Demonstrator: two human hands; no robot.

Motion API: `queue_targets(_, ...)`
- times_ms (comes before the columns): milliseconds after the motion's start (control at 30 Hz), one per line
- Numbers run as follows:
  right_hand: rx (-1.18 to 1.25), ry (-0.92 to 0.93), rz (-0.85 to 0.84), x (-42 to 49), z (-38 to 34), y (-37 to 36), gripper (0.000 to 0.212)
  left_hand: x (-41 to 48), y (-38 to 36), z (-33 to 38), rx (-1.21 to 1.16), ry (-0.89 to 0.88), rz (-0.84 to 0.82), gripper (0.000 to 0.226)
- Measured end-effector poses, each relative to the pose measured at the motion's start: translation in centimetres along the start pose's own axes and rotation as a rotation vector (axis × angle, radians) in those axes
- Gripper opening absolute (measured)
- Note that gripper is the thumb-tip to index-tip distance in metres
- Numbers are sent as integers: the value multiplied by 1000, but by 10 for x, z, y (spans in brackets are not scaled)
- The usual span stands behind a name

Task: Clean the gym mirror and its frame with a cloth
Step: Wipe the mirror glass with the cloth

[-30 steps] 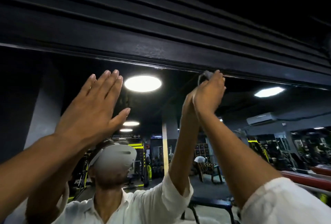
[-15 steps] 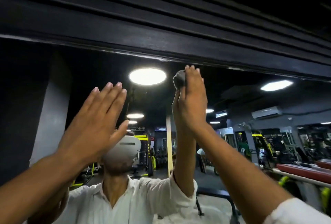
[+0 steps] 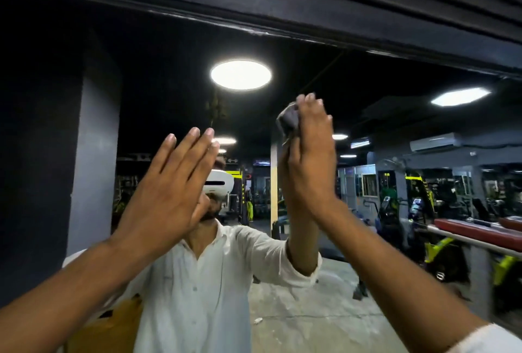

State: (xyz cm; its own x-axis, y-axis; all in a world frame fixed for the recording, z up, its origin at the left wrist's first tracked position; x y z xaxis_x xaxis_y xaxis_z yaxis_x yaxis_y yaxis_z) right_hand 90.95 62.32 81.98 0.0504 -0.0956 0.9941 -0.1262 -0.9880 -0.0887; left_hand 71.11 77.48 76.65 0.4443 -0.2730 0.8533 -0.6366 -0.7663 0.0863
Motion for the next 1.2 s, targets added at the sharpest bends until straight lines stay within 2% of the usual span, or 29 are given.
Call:
queue_targets(100, 11, 316, -232, -74, -23, 2, 72, 13, 1, 33, 1, -91, -12, 76)
queue_targets(167, -54, 472, -351, -86, 0, 15, 77, 20, -1, 55, -35, -95, -23, 75)
queue_targets(200, -96, 439, -357, -75, 20, 23, 80, 22, -3, 62, -52, -73, -29, 75)
queue_targets(267, -132, 210, -275, -45, 62, 41, 73, 24, -6, 67, -56, -40, -42, 76)
queue_targets(333, -83, -24, -71, -31, 100, 65, 55, 23, -7, 68, -47, -32, -49, 76)
queue_targets(400, -70, -173, 76, -55, 113, 74, 55, 22, -7, 70, -52, -25, -51, 76)
queue_targets(433, -73, -190, 72, -82, 111, 70, 57, 22, -6, 71, -57, -21, -54, 76)
queue_targets(500, -78, -75, -70, -148, 88, 56, 65, 22, -7, 72, -65, -22, -62, 76)
queue_targets(567, -77, 239, -305, -201, 64, 50, 81, 21, -8, 71, -69, -24, -56, 75)
queue_targets(600, -87, 387, -391, -210, 62, 51, 84, 21, -8, 71, -74, -24, -51, 75)
queue_targets(633, -94, 456, -425, -204, 66, 54, 86, 19, -7, 72, -77, -26, -46, 74)
queue_targets(667, -103, 434, -400, -189, 73, 55, 88, 17, -7, 73, -78, -31, -45, 74)
queue_targets(800, 41, -67, -90, -128, 70, 45, 68, 0, -7, 67, -55, -81, -69, 75)
queue_targets(867, 99, -131, -47, -130, 41, 33, 68, -10, -6, 55, -29, -101, -66, 76)
queue_targets(900, 104, -52, -102, -138, 25, 27, 71, -13, -5, 48, -18, -109, -59, 76)
queue_targets(1000, 24, 445, -343, -142, 1, 19, 80, -15, 0, 23, 11, -101, -52, 77)
queue_targets(1033, -8, 519, -341, -125, 3, 18, 80, -13, 2, 14, 22, -85, -55, 77)
queue_targets(1067, -16, 494, -298, -102, 7, 17, 77, -11, 4, 4, 32, -69, -57, 77)
queue_targets(1200, 50, 24, 4, 6, 8, 8, 59, -2, 10, -41, 46, 25, -41, 78)
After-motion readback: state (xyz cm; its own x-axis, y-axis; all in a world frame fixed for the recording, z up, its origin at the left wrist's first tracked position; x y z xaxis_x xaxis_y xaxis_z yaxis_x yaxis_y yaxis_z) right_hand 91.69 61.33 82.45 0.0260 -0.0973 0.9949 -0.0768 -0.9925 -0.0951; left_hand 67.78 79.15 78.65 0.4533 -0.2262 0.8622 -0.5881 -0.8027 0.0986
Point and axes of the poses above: each hand's wrist, its own x-axis towards the middle knuckle, its own y-axis out of the back of the hand, z = x × y, the point moved 2 cm from there along x, towards the middle knuckle, and after that the axes turned 2 degrees about -z, right-handed, at the moved point
